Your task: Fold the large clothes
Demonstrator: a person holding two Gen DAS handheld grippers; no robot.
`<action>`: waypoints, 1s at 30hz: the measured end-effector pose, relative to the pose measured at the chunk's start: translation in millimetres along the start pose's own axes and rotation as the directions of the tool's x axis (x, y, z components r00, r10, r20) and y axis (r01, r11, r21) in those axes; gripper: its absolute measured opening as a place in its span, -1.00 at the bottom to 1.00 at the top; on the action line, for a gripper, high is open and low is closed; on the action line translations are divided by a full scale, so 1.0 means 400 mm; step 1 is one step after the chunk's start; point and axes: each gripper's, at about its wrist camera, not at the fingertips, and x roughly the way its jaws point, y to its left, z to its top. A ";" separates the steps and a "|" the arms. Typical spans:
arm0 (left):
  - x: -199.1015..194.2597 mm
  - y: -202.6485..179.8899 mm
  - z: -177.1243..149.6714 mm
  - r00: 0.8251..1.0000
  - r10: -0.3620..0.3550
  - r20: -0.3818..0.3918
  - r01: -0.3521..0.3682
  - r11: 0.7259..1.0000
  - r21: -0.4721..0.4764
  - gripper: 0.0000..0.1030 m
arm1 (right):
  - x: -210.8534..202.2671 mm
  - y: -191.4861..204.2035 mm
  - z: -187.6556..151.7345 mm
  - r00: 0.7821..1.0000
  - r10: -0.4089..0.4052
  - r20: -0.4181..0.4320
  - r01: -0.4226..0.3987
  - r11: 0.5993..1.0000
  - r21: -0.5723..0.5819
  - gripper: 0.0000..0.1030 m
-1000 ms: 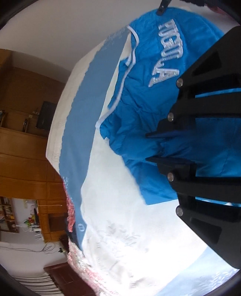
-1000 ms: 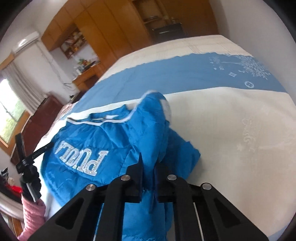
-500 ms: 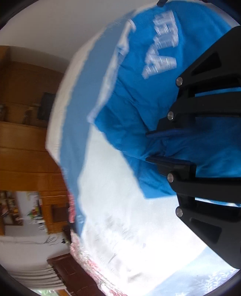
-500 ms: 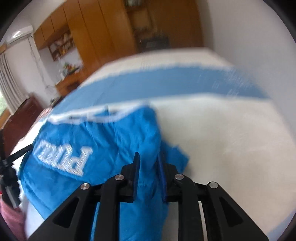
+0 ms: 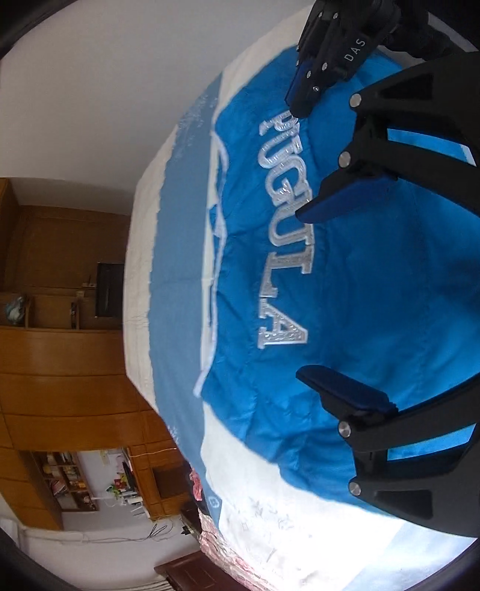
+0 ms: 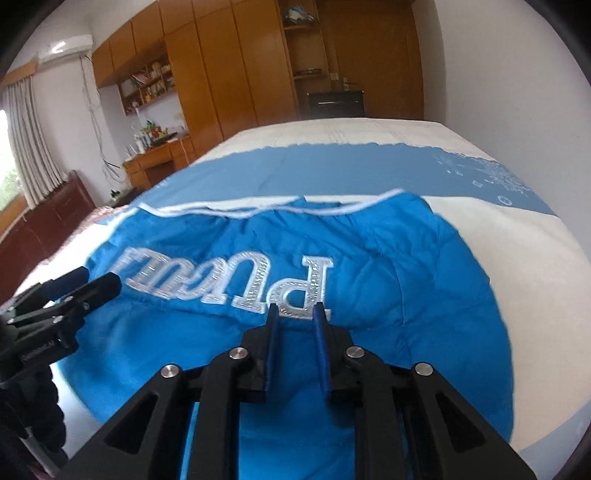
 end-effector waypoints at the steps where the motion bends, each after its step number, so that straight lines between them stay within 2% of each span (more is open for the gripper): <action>1: 0.017 0.006 -0.007 1.000 -0.003 -0.015 0.003 1.000 -0.007 0.45 | 0.008 -0.001 -0.007 1.000 0.002 -0.002 -0.002 1.000 0.004 -0.66; 4: 0.059 0.019 -0.030 0.999 -0.018 -0.045 0.017 1.000 -0.019 0.42 | 0.029 0.012 -0.024 0.999 -0.031 0.012 0.031 0.999 -0.038 -0.66; 6: 0.069 0.006 -0.046 0.999 0.004 -0.041 -0.003 1.000 0.020 0.42 | 0.045 0.027 -0.037 0.998 -0.057 0.013 0.058 0.996 -0.068 -0.66; 14: 0.107 0.008 -0.063 0.997 0.016 -0.074 -0.014 1.000 0.023 0.42 | 0.073 0.012 -0.041 0.999 -0.040 -0.035 0.038 0.998 -0.055 -0.67; 16: 0.095 0.005 -0.059 0.996 0.032 -0.080 -0.031 0.999 0.016 0.37 | 0.062 0.009 -0.035 0.999 -0.030 -0.040 0.028 0.998 -0.050 -0.67; 18: 0.064 -0.010 -0.055 0.997 0.010 -0.082 -0.009 1.000 0.014 0.35 | 0.041 -0.002 -0.015 0.998 0.034 -0.051 -0.035 0.999 -0.015 -0.64; 20: 0.025 -0.034 -0.051 0.999 -0.002 -0.045 0.004 0.999 0.044 0.36 | 0.015 -0.003 -0.001 0.997 0.061 -0.042 -0.061 0.998 -0.007 -0.64; 22: 0.007 -0.052 -0.054 0.999 -0.011 -0.032 0.013 0.998 0.062 0.36 | -0.009 0.006 0.003 0.999 0.049 -0.018 -0.049 0.998 -0.031 -0.64; 24: 0.012 -0.064 -0.059 0.999 -0.017 -0.043 0.020 0.997 0.068 0.36 | -0.006 0.014 -0.003 0.999 0.029 -0.033 -0.030 0.999 -0.044 -0.64; 26: 0.024 -0.070 -0.070 0.999 -0.005 -0.051 0.010 0.996 0.087 0.36 | 0.027 0.014 -0.016 0.996 0.028 -0.085 -0.031 0.999 -0.037 -0.64; 30: 0.047 -0.065 -0.079 0.996 -0.013 -0.083 0.019 0.997 0.081 0.37 | 0.040 0.036 -0.034 0.997 -0.026 -0.079 0.018 0.994 -0.106 -0.66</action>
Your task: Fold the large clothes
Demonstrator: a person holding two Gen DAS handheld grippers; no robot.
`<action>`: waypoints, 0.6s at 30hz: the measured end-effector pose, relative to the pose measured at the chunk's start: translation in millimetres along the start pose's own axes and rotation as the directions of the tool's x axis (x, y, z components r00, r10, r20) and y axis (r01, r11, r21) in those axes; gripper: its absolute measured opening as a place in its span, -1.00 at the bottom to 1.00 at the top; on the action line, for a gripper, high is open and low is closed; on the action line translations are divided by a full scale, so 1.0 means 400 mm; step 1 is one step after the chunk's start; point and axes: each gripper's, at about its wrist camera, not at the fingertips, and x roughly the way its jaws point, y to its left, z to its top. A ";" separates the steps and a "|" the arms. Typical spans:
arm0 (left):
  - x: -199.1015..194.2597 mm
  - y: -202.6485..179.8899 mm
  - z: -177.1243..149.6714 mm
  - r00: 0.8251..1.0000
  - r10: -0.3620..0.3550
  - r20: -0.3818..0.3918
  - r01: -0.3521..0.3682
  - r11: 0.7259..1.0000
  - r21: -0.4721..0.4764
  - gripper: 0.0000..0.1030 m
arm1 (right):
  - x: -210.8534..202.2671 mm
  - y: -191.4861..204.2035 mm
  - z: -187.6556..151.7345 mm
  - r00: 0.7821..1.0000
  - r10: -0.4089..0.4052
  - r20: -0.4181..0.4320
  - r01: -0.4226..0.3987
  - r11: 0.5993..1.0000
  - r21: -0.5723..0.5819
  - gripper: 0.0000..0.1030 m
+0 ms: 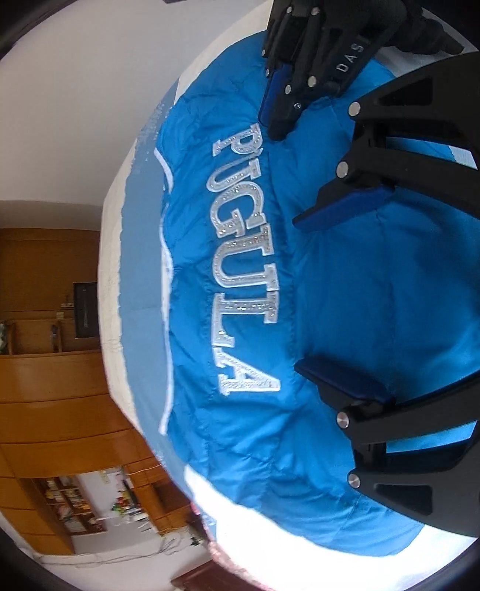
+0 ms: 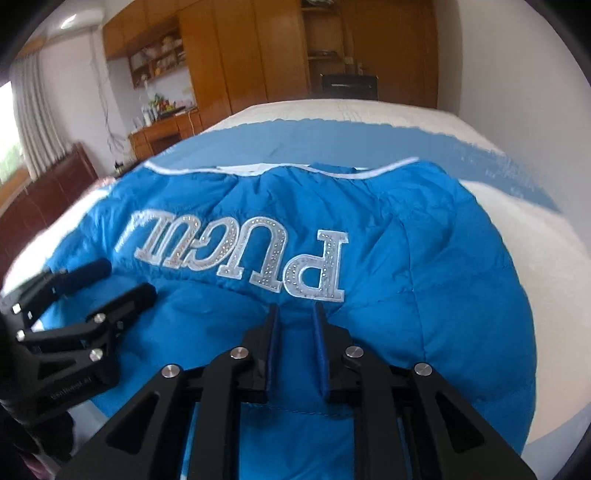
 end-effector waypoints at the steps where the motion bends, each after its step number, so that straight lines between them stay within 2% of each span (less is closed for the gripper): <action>1: 0.009 0.001 -0.002 1.000 0.000 -0.014 0.000 1.000 0.001 0.38 | 0.005 0.002 -0.004 1.000 -0.005 -0.006 0.005 1.000 -0.006 -0.66; 5: 0.024 -0.007 -0.011 0.999 0.025 -0.036 -0.024 0.999 0.027 0.38 | 0.026 0.006 -0.011 0.999 -0.015 -0.031 0.015 1.000 -0.025 -0.66; 18: 0.033 0.006 -0.014 0.998 0.007 -0.061 -0.006 1.000 0.015 0.38 | 0.047 0.003 -0.009 0.999 -0.010 -0.033 0.009 1.000 -0.025 -0.67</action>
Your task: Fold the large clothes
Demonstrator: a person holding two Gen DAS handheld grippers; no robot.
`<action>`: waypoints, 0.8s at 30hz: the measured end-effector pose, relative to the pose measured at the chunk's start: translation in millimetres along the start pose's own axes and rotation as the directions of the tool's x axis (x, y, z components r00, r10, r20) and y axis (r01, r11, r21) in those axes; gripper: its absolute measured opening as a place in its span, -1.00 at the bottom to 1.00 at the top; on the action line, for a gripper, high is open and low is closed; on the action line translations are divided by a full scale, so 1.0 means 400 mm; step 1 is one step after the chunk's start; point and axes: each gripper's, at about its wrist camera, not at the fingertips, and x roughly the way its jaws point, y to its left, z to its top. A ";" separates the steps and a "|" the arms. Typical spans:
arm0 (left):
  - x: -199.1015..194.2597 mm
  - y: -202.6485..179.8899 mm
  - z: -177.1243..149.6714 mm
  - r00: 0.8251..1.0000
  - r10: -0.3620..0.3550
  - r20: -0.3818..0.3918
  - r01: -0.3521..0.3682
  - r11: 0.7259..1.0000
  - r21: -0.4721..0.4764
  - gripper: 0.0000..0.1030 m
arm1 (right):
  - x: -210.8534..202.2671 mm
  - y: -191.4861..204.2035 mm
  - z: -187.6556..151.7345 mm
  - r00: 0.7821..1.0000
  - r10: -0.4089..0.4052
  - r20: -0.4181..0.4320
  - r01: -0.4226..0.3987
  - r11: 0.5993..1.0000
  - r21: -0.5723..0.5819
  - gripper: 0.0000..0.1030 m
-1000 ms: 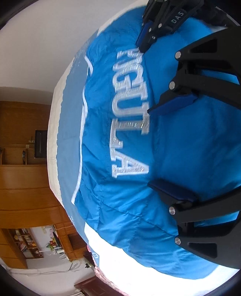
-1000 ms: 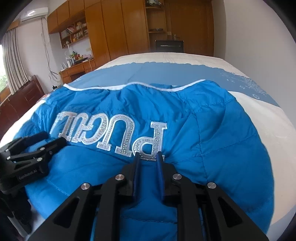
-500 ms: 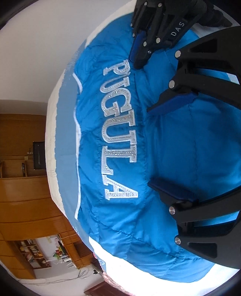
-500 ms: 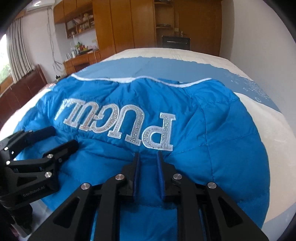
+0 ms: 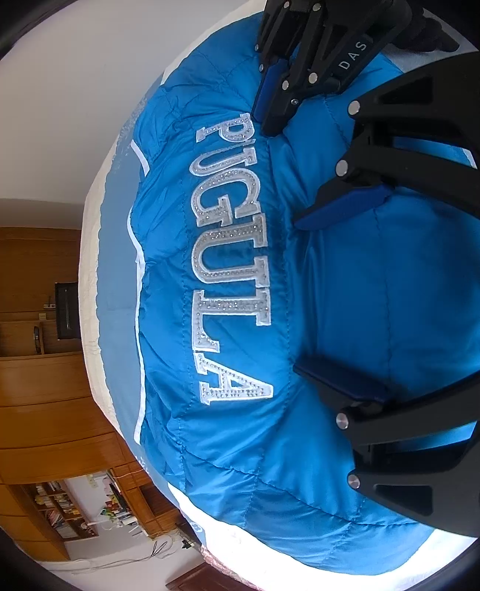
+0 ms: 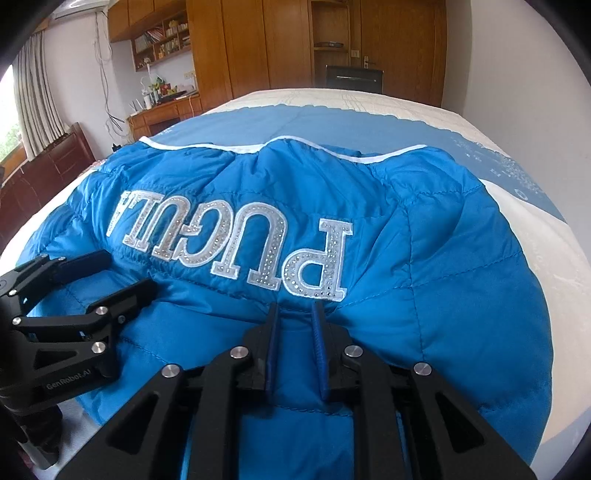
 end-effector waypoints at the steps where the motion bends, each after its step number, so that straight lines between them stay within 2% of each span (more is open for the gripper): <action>1: -0.001 0.000 0.000 1.000 0.001 0.001 -0.001 1.000 0.000 0.38 | -0.001 0.002 0.000 1.000 -0.001 -0.001 0.001 1.000 -0.001 -0.68; 7: -0.012 -0.003 0.004 1.000 0.005 0.007 -0.005 1.000 0.001 0.38 | -0.013 0.010 0.008 1.000 0.001 -0.005 -0.001 1.000 -0.010 -0.67; 11: -0.053 0.017 0.018 0.999 -0.039 -0.004 0.038 0.998 -0.043 0.41 | -0.074 -0.014 0.023 0.999 0.049 0.013 -0.049 0.999 0.000 -0.58; 13: -0.102 0.053 0.026 0.999 -0.028 0.034 0.031 0.997 -0.074 0.51 | -0.125 -0.043 0.041 0.997 0.043 0.064 -0.044 0.999 0.008 -0.26; 16: -0.161 0.124 0.034 0.997 0.022 0.078 -0.012 0.993 -0.121 0.65 | -0.169 -0.112 0.063 0.995 0.050 0.087 -0.056 0.996 0.074 0.05; 17: -0.183 0.164 0.037 0.994 0.057 0.091 -0.043 0.988 -0.151 0.68 | -0.177 -0.140 0.068 0.994 0.061 0.087 -0.070 0.993 0.099 0.09; 19: -0.205 0.224 0.041 0.990 0.102 0.092 -0.084 0.979 -0.185 0.69 | -0.188 -0.195 0.077 0.994 0.058 0.089 -0.071 0.986 0.150 0.34; 22: -0.227 0.305 0.042 0.982 0.172 0.079 -0.149 0.960 -0.238 0.69 | -0.187 -0.271 0.084 0.993 0.082 0.084 -0.098 0.973 0.210 0.54; 24: -0.237 0.342 0.038 0.979 0.193 0.071 -0.170 0.952 -0.254 0.70 | -0.176 -0.317 0.088 0.988 0.136 0.067 -0.149 0.955 0.255 0.56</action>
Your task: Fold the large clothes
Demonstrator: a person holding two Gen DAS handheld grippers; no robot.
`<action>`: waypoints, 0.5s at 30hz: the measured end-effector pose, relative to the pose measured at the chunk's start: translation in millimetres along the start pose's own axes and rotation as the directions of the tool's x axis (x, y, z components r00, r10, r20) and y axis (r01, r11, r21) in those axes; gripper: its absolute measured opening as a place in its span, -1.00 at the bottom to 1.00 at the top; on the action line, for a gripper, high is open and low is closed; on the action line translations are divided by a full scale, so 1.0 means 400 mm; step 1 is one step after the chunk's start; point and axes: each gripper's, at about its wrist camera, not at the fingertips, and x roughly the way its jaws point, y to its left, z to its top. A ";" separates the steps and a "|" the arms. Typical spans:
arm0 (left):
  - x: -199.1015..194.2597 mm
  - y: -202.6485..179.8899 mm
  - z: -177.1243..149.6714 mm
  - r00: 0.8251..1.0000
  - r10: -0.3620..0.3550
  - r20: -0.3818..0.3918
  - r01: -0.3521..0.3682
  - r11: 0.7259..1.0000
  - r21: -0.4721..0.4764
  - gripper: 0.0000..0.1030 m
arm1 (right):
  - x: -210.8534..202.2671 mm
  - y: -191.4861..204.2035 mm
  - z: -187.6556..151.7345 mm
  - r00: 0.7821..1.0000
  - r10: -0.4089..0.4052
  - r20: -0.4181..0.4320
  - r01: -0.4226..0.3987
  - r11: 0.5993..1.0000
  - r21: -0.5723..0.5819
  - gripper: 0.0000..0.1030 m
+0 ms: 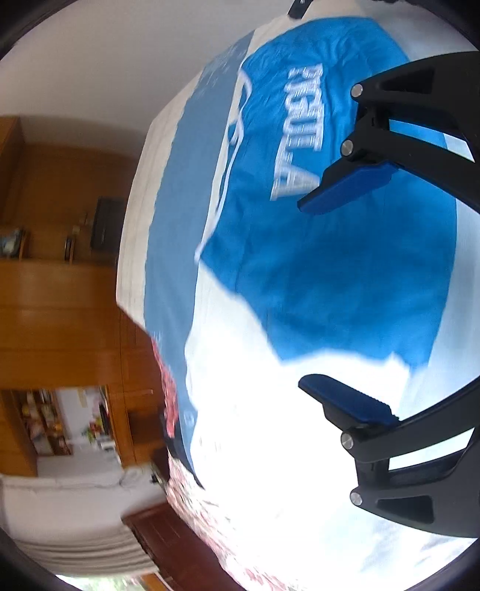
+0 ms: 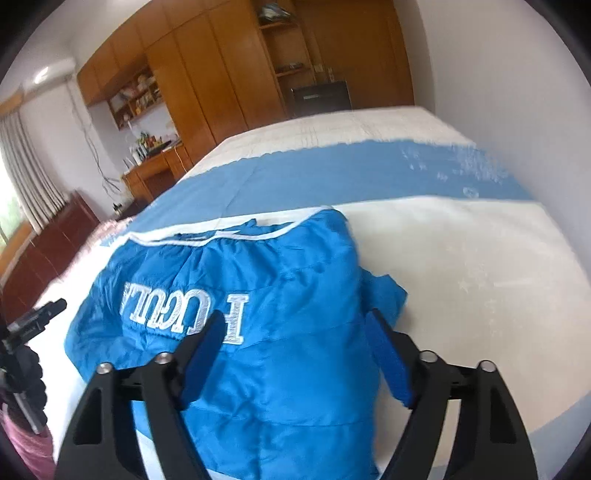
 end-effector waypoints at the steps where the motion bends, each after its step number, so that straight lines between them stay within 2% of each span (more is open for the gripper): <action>1: 0.001 0.019 0.004 1.000 0.008 -0.004 -0.008 1.000 -0.005 0.73 | 0.003 -0.017 0.001 1.000 0.015 -0.008 -0.015 1.000 0.020 0.56; 4: 0.013 0.068 0.005 1.000 0.005 -0.026 -0.006 1.000 -0.026 0.74 | 0.014 -0.061 0.005 0.998 0.055 -0.039 -0.053 0.997 0.062 0.57; 9: 0.061 0.130 0.002 0.994 -0.079 -0.080 0.069 0.991 -0.115 0.75 | 0.054 -0.128 0.004 0.982 0.160 -0.104 -0.140 0.975 0.171 0.59; 15: 0.134 0.154 -0.009 0.959 -0.253 -0.128 0.225 0.953 -0.204 0.75 | 0.107 -0.180 -0.010 0.952 0.259 -0.161 -0.208 0.938 0.277 0.62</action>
